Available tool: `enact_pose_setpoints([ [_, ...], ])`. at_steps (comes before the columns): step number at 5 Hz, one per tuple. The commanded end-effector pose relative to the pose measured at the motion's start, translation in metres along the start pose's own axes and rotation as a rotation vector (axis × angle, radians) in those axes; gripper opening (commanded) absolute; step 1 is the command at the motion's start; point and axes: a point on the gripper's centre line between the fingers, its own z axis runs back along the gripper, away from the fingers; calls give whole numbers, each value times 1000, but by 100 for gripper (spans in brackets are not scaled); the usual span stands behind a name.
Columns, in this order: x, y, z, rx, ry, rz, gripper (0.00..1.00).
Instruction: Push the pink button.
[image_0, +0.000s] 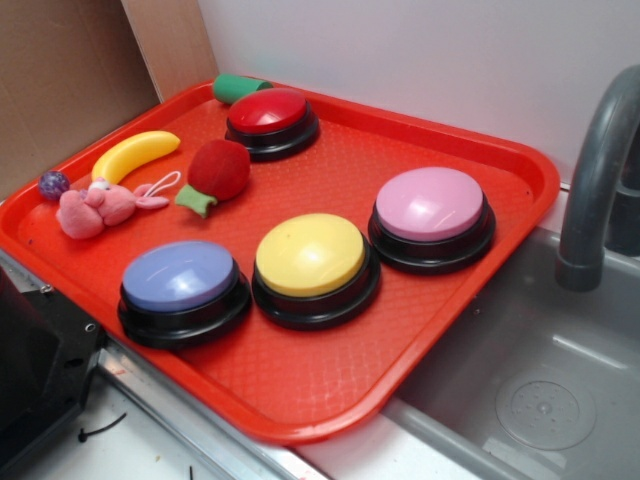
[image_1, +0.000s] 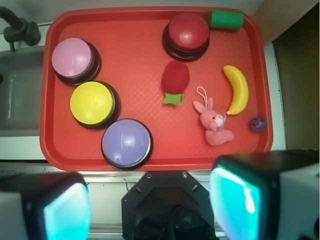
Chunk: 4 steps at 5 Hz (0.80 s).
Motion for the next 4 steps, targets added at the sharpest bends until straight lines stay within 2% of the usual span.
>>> enact_pose_setpoints([
  [1,0,0,0,0,0,0,100],
  [2,46,-51,-21,105,-28,-233,100],
  [3,84,-104,-44,85,-87,-398,100],
  [4,109,-120,-77,52,-159,-558,100],
])
